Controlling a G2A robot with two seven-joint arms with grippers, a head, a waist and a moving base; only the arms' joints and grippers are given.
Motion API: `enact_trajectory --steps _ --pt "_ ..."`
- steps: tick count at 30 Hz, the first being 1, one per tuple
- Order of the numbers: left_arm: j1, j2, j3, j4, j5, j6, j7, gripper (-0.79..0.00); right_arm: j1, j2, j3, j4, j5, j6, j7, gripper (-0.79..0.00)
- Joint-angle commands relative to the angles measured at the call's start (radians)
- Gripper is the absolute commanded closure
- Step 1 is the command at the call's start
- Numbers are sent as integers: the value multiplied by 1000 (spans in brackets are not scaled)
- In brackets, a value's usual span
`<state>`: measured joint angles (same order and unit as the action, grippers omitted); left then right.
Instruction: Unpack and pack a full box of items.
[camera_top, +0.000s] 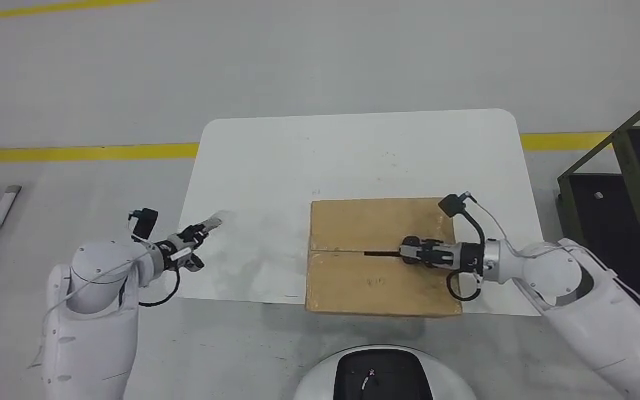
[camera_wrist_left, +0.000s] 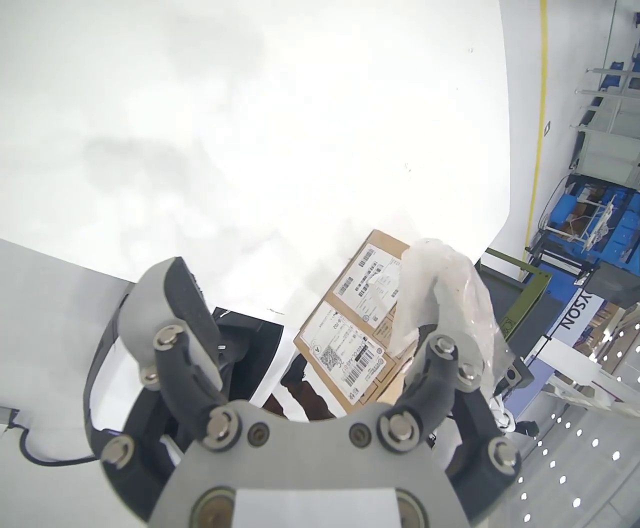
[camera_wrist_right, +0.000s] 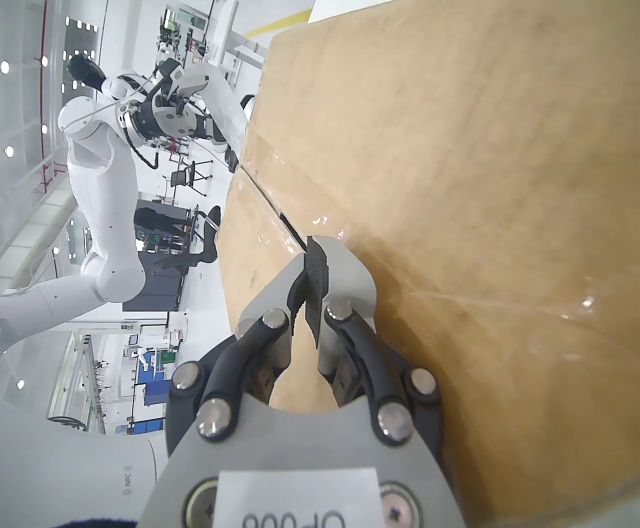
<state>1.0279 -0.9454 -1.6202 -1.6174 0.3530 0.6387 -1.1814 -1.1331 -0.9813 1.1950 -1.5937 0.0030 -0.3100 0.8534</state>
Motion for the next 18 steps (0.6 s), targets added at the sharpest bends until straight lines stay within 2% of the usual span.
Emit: enact_trajectory --steps 1,5,13,18 --pt "-16 3 -3 6 5 29 31 -785 3 0 1 1 1 1 0 0" --pt "-48 -1 -9 36 -20 94 109 -785 8 -1 2 5 2 1 -3 0" --pt "-93 -7 -14 101 -66 142 256 -785 21 -2 13 4 6 1 -3 0" --pt "-91 -10 9 76 -104 138 283 -785 22 1 43 -23 16 -15 -29 0"
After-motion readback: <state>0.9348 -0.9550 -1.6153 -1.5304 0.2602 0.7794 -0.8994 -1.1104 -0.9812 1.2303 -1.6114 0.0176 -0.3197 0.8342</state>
